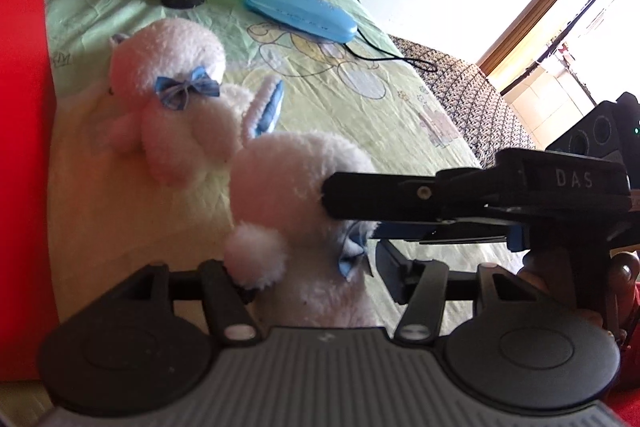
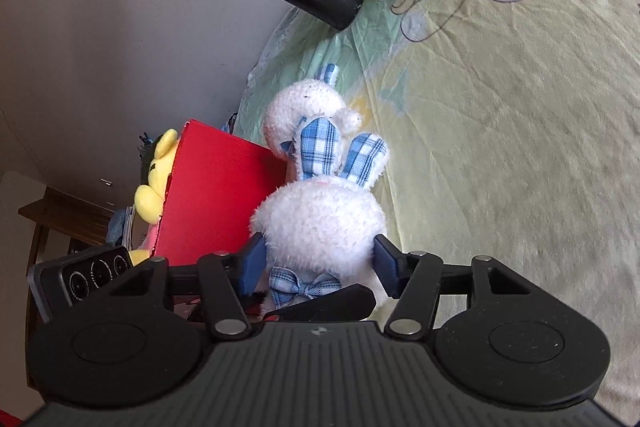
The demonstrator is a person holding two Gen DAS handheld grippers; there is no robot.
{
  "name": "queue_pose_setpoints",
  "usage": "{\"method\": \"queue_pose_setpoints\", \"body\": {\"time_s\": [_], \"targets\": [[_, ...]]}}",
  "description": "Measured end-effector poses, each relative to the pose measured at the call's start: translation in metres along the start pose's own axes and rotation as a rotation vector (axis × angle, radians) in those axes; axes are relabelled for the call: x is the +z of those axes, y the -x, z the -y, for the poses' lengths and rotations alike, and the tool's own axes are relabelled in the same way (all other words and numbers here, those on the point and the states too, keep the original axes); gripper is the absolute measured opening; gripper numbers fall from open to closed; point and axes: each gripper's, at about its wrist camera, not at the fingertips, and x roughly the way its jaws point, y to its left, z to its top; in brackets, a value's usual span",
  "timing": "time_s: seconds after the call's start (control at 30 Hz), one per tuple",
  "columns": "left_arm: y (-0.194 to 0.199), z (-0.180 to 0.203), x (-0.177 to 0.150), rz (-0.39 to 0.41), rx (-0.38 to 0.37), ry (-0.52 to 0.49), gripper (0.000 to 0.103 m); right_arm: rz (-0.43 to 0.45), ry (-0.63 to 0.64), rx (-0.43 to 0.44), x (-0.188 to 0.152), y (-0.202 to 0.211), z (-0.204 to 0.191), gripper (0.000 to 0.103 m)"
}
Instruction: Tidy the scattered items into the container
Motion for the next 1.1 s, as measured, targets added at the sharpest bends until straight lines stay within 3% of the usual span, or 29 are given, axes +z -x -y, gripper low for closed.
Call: {"method": "queue_pose_setpoints", "body": {"time_s": [0.23,0.53,0.8,1.1], "targets": [[0.043,0.035,0.000,0.120,0.006,-0.139,0.058,0.124,0.112,0.025,-0.012,0.033,-0.040,0.058],[0.110,0.036,0.008,0.271,-0.011,-0.183,0.058,0.283,0.325,0.034,-0.027,0.052,-0.112,0.058],[0.182,-0.002,0.004,0.354,0.044,-0.215,0.058,0.320,0.390,0.115,-0.040,0.020,-0.168,0.058],[0.252,-0.095,0.002,0.385,0.115,-0.171,0.058,0.296,0.425,0.149,-0.060,-0.070,-0.242,0.058]]}}
